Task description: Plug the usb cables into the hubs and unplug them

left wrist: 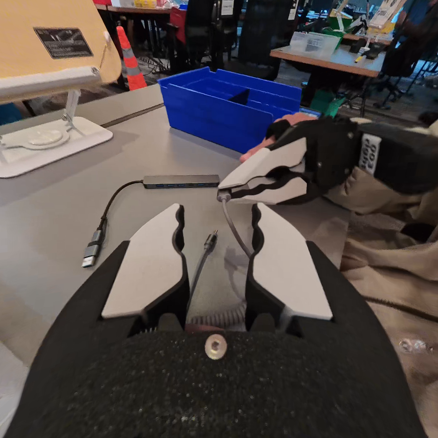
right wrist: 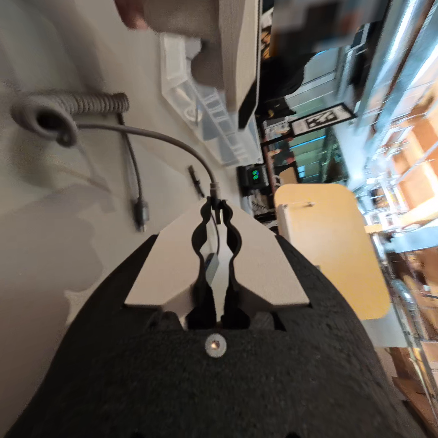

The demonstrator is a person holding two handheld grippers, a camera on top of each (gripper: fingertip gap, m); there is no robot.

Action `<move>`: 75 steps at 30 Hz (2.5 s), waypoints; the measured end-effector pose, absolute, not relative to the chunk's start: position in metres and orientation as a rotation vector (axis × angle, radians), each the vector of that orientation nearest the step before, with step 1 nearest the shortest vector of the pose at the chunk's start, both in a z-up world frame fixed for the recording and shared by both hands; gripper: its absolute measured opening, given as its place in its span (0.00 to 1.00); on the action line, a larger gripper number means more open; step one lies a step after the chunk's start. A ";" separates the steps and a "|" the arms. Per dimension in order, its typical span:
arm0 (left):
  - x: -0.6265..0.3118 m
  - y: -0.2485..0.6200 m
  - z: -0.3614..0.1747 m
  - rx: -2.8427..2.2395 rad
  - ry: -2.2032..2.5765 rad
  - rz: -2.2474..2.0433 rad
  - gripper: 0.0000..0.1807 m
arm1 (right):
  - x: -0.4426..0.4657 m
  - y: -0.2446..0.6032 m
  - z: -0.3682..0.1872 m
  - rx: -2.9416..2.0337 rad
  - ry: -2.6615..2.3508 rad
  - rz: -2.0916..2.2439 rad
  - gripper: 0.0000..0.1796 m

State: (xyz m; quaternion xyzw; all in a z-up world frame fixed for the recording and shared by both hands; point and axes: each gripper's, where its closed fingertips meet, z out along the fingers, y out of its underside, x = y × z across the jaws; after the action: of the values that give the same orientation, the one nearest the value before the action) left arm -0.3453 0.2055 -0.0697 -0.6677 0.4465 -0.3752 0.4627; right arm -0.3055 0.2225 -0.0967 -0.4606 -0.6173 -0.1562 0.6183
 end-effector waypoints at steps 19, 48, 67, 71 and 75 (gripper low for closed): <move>-0.320 0.194 -0.069 -1.569 1.023 -0.954 0.05 | -0.322 0.209 -0.059 -0.968 -1.230 -0.373 0.05; -0.322 0.195 -0.068 -1.554 0.971 -1.015 0.09 | -0.327 0.205 -0.066 -0.996 -1.231 -0.304 0.05; -0.344 0.217 -0.090 -1.635 0.992 -0.912 0.09 | -0.270 0.242 -0.108 -1.724 -0.875 0.426 0.20; -0.331 0.203 -0.090 -1.519 1.136 -0.807 0.09 | -0.310 0.220 -0.086 -1.735 -0.788 0.806 0.17; -0.333 0.199 -0.087 -1.386 1.241 -0.600 0.09 | -0.319 0.208 -0.084 -1.833 -0.658 1.210 0.12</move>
State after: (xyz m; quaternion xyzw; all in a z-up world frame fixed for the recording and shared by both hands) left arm -0.3326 0.1994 -0.0869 -0.5880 0.5264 -0.2544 0.5590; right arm -0.3188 0.2085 -0.0838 -0.7286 -0.2616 0.4810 0.4115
